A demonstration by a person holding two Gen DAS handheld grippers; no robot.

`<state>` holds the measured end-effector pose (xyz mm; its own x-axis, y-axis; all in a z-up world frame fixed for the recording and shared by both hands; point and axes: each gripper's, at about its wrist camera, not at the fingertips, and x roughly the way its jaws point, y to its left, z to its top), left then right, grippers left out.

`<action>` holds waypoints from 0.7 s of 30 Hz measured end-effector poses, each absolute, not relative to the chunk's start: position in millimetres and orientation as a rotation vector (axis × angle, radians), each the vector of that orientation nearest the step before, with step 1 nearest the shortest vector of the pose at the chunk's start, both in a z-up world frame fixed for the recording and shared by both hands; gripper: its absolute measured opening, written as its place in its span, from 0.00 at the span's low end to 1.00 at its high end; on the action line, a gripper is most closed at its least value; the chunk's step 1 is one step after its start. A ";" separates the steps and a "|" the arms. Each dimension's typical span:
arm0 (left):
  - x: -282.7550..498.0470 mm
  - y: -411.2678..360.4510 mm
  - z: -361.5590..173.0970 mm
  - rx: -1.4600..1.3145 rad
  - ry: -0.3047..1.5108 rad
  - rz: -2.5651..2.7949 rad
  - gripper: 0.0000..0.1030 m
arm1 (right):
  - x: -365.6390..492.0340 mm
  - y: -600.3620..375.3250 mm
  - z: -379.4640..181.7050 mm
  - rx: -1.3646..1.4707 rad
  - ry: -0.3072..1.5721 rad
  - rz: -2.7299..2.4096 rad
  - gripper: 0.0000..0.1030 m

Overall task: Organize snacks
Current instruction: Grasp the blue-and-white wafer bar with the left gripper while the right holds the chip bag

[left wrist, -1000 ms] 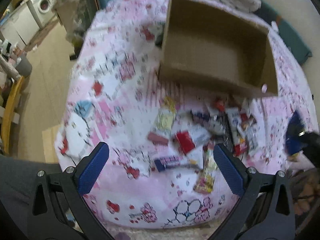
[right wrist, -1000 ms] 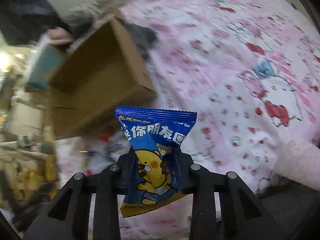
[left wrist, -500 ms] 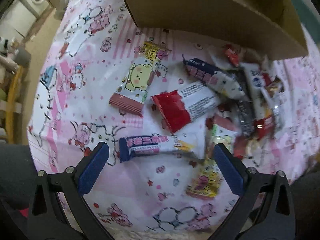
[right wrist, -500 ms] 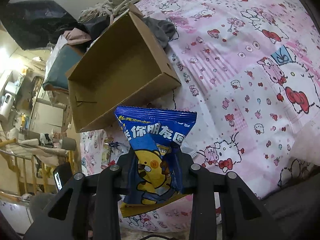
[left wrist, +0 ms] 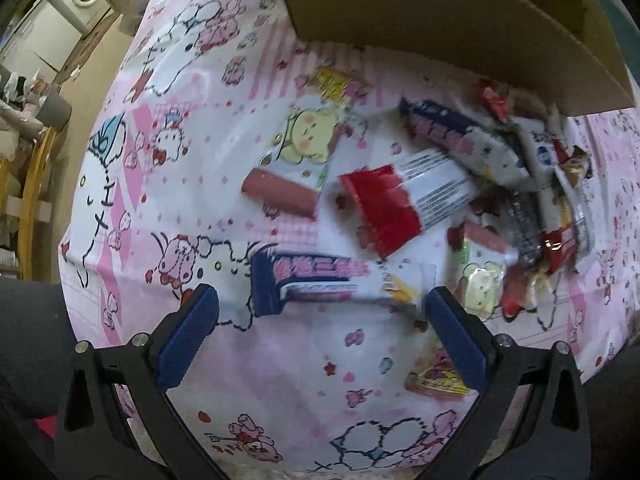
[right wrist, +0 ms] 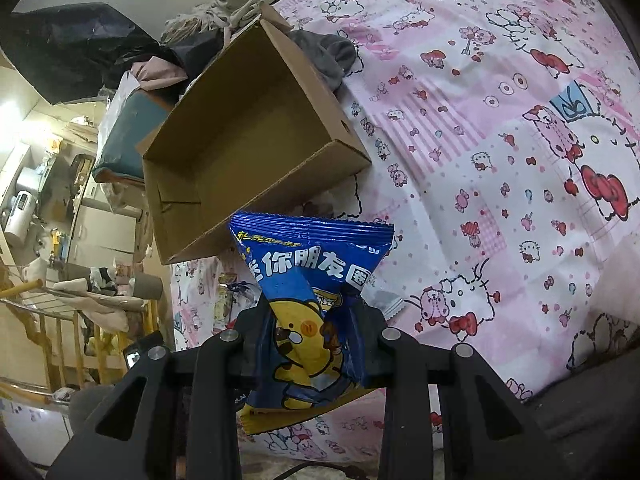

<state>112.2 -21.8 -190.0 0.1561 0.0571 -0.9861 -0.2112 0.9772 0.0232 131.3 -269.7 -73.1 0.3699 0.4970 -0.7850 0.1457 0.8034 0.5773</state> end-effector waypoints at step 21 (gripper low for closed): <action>116.7 -23.9 -181.5 -0.059 1.345 0.120 0.11 | 133.9 -264.9 -76.4 0.595 1.197 0.230 0.32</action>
